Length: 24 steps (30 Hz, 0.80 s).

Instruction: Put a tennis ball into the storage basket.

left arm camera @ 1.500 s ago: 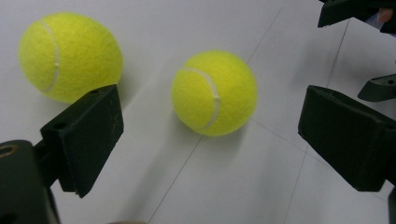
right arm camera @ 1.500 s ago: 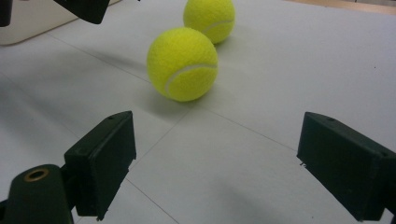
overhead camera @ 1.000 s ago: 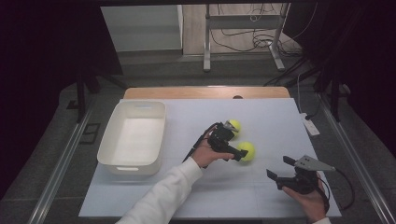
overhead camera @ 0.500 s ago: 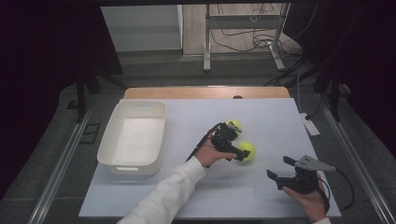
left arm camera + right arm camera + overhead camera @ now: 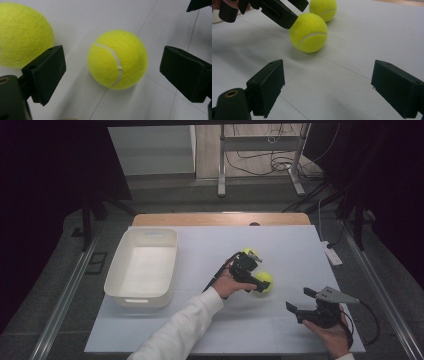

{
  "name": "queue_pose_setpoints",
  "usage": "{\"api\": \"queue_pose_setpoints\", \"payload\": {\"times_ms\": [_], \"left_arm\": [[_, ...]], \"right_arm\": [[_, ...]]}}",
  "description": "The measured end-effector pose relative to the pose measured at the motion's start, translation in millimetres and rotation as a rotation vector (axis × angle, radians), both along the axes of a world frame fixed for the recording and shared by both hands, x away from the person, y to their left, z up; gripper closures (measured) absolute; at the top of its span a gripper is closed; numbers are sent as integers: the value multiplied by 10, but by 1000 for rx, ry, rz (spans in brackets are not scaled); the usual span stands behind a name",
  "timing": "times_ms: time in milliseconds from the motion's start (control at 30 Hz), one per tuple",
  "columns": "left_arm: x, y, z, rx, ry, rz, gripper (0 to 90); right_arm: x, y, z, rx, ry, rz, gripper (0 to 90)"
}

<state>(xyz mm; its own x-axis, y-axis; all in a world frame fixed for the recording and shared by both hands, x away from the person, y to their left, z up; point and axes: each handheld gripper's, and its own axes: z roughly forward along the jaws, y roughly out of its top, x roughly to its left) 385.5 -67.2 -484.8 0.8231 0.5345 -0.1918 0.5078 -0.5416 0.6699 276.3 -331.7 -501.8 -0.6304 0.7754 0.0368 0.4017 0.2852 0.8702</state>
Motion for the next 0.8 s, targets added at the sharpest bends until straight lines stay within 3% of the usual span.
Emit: {"api": "queue_pose_setpoints", "payload": {"times_ms": [800], "left_arm": [[47,-163,-156,33,28,-16,79]], "right_arm": [[-4,-11,2,2,-1,-2,117]]}}
